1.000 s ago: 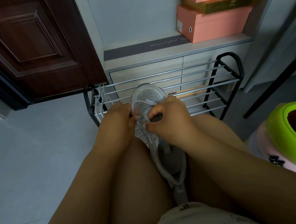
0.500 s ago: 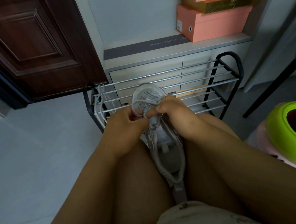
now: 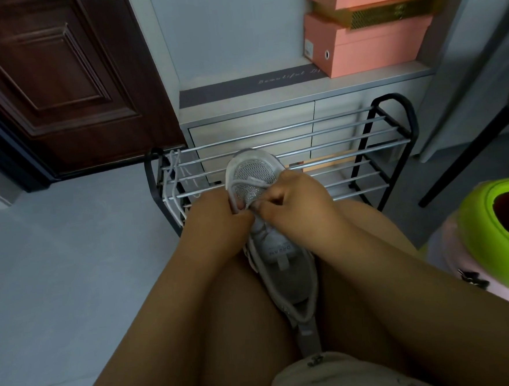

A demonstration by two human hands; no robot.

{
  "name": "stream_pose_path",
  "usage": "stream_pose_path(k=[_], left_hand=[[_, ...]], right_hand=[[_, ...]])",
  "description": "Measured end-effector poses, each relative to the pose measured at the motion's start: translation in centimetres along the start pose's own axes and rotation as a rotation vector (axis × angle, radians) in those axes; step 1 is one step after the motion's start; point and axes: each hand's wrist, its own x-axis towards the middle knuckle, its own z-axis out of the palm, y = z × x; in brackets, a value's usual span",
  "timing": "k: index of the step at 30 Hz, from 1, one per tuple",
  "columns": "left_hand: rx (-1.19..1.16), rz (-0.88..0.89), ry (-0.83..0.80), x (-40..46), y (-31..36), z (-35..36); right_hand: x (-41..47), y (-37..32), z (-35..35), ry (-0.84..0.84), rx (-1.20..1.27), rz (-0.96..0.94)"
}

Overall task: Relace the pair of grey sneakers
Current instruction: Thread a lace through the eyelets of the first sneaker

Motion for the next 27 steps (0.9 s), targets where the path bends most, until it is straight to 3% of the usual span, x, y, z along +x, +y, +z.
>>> stream_pose_path(k=[7,17,27], left_hand=[[-0.089,0.043,0.031,-0.3,-0.4,0.3],[-0.025,-0.085,0.332,-0.7,0.2,2.0],[-0.100,-0.129,0.413,-1.0,0.3,2.6]], right_hand=[[0.0,0.2,0.1,0.038,-0.179,-0.014],[0.0,0.4,0.3,-0.001,-0.135,0.025],[-0.3,0.5,0.2,0.004,-0.114,0.046]])
